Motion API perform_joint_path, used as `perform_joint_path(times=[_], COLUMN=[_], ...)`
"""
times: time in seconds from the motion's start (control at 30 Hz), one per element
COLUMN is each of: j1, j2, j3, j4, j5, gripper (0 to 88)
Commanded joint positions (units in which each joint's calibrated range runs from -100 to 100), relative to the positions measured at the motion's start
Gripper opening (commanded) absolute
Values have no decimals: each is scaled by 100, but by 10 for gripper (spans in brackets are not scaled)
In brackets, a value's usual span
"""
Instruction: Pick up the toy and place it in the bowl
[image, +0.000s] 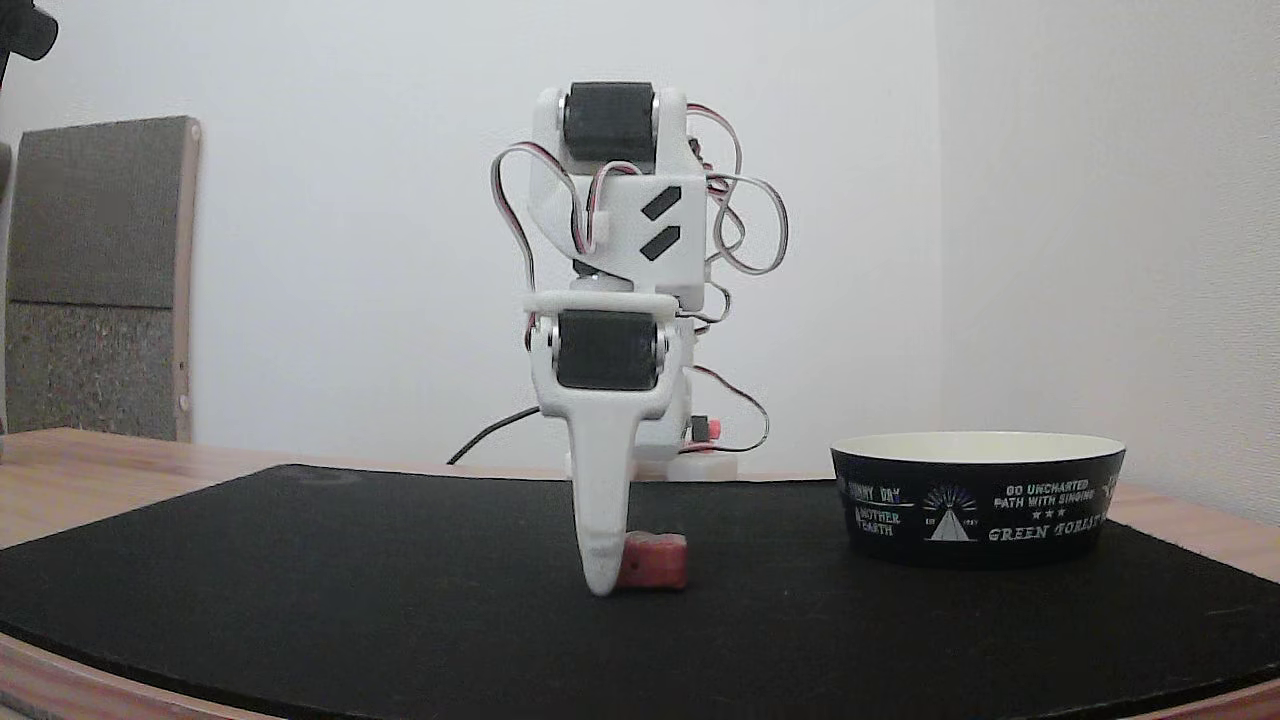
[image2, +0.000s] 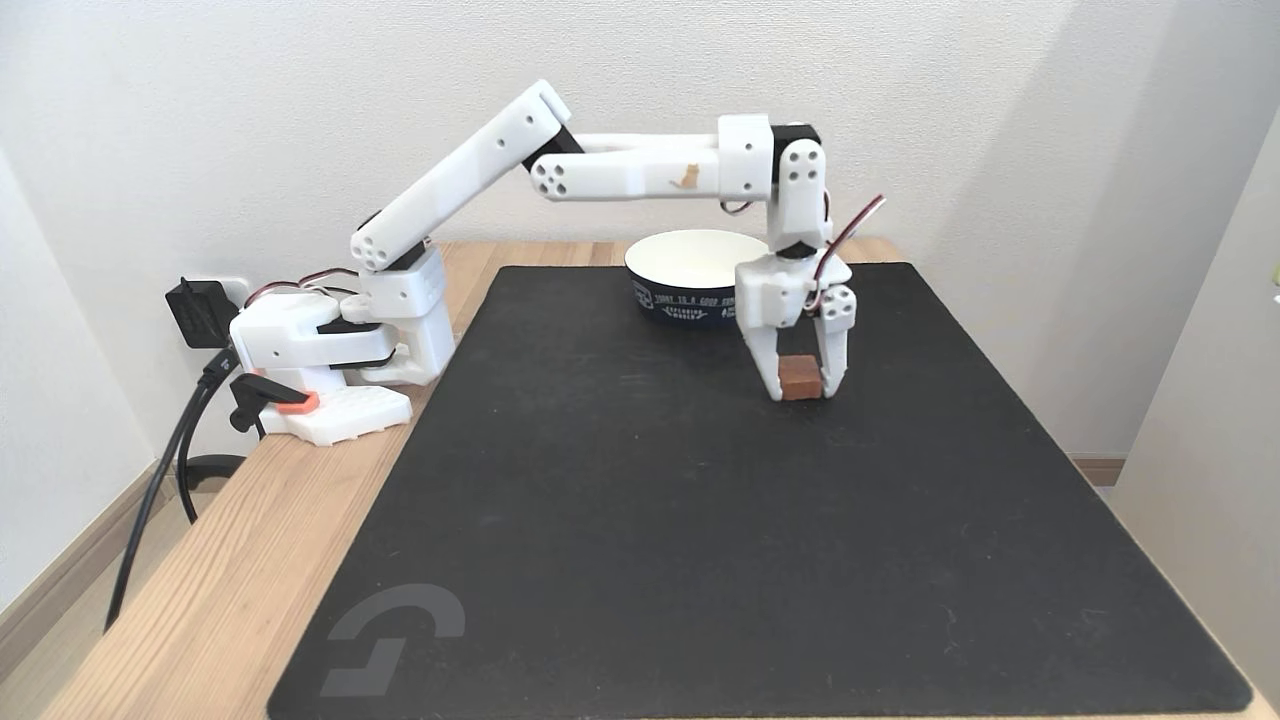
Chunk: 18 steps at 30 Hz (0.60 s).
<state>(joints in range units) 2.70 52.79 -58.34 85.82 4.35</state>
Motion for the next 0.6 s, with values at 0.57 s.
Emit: perform_joint_path(times=[0.57], j1=[10], j2=[-489], j3=[-318], j4=[13], j5=[-211], gripper=[64])
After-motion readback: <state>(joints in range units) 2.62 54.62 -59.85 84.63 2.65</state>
